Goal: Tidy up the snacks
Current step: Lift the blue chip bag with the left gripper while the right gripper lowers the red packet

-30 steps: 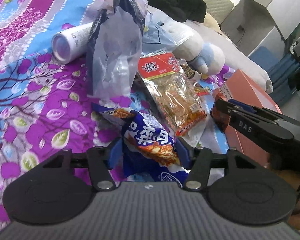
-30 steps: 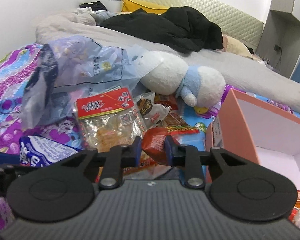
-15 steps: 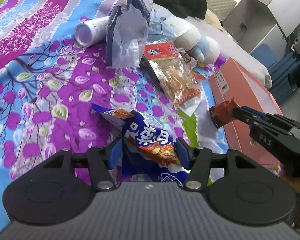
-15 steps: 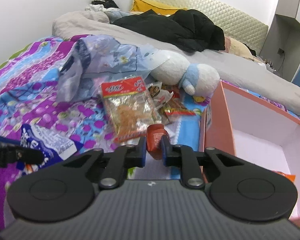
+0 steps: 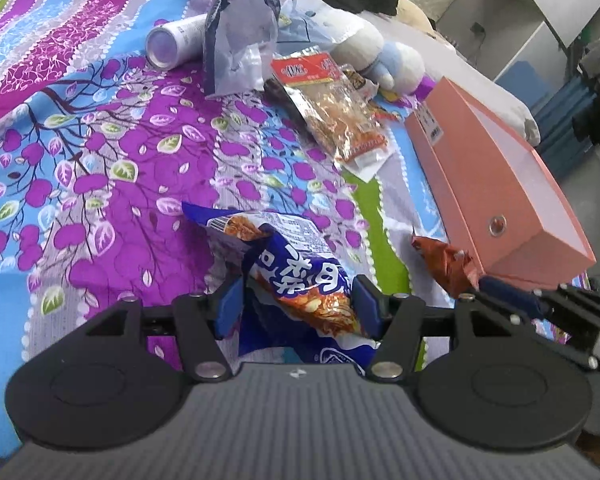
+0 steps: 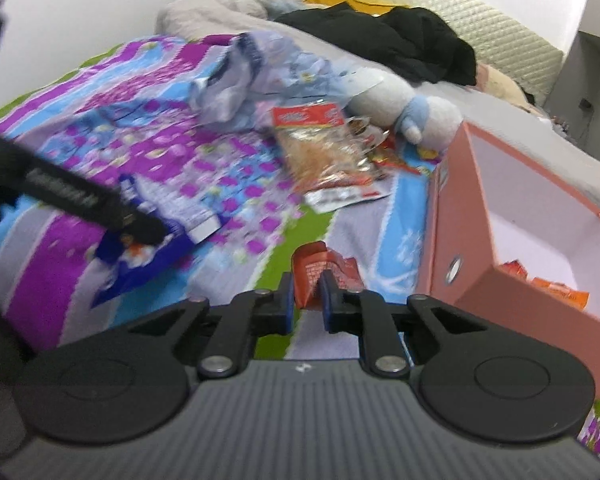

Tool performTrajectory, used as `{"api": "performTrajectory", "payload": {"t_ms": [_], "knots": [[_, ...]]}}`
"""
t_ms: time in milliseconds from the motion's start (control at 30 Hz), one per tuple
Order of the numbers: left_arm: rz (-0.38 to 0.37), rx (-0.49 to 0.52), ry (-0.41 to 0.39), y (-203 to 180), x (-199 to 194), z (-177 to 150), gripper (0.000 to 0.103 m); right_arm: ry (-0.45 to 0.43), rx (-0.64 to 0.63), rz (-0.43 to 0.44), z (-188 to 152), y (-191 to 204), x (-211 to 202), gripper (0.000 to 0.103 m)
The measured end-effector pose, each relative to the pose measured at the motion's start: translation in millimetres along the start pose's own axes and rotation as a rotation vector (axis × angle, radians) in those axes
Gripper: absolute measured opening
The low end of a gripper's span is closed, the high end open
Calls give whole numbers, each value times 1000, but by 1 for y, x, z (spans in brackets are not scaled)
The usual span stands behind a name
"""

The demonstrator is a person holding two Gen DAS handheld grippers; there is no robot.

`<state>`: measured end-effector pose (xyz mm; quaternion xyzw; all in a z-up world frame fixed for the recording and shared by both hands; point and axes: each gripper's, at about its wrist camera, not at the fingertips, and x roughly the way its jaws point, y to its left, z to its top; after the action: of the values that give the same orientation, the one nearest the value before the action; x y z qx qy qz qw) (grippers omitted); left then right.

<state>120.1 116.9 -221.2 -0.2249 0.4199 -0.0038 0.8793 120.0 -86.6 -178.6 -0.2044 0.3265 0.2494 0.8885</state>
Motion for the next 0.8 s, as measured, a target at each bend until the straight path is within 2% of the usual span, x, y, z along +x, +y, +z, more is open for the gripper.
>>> {"api": "performTrajectory", "payload": {"t_ms": [167,367,400,433,500,533,800], "knots": [[13,4,17,-1,2,-7,65,40,23,20,-15,-1,-4,17],[37,10,42,-6,3,-11,72,56,103,70,-24,-4,-5,18],[38,10,44,-6,3,-11,74,53,119,78,-25,-4,-6,26],[42,9,46,-6,2,-12,77,47,139,92,-26,-5,-7,41],[41,7,49,-6,1,-13,79,28,181,119,-27,-6,-10,60],[37,7,47,-6,1,-13,79,22,196,117,-27,-6,-11,65],[42,-19,76,-1,7,-13,82,50,365,34,-32,-23,14,65]]}}
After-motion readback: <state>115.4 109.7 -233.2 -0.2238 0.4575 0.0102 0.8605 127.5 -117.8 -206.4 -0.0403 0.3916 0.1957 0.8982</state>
